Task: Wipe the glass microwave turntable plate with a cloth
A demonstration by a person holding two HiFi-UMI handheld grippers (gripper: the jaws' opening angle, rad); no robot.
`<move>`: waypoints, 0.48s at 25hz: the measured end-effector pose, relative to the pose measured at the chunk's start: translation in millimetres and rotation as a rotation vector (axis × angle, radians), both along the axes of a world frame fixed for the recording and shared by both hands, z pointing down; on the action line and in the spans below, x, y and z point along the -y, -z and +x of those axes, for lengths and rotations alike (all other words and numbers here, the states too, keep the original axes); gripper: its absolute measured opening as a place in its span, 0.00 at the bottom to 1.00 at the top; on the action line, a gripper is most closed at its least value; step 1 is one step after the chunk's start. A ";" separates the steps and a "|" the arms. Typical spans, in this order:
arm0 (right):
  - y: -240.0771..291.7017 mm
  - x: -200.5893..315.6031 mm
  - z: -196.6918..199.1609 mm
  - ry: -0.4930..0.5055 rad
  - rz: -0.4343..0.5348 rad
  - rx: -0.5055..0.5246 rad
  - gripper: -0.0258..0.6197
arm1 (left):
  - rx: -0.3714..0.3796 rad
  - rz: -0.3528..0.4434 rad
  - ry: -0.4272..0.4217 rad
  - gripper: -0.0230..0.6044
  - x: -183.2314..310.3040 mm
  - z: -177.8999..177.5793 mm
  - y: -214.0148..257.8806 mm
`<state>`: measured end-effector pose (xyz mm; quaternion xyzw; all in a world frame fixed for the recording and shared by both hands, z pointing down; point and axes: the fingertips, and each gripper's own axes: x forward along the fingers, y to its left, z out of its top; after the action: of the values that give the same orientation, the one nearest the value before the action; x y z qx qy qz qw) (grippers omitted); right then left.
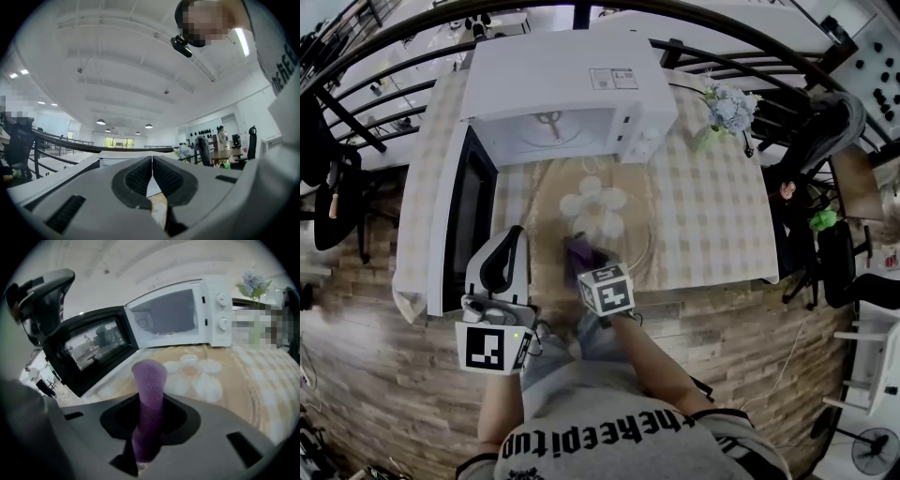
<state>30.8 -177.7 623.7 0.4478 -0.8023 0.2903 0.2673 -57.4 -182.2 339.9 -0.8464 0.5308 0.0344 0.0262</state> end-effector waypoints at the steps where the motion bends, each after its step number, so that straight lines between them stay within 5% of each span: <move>1: -3.1 -1.1 -9.1 0.016 -0.002 -0.013 0.21 | 0.001 -0.002 0.001 0.05 -0.8 -3.2 -0.2; 7: -9.1 -4.6 -11.8 0.043 0.007 -0.072 0.21 | -0.001 -0.011 0.000 0.05 -2.3 -16.5 -1.8; 12: -14.9 -12.1 22.3 -0.010 0.003 -0.093 0.21 | -0.007 -0.008 -0.030 0.05 -0.4 -9.1 -1.8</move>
<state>53.2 -165.5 638.6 0.4652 -0.7872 0.2693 0.3022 -66.5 -181.8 341.7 -0.8542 0.5183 0.0357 0.0202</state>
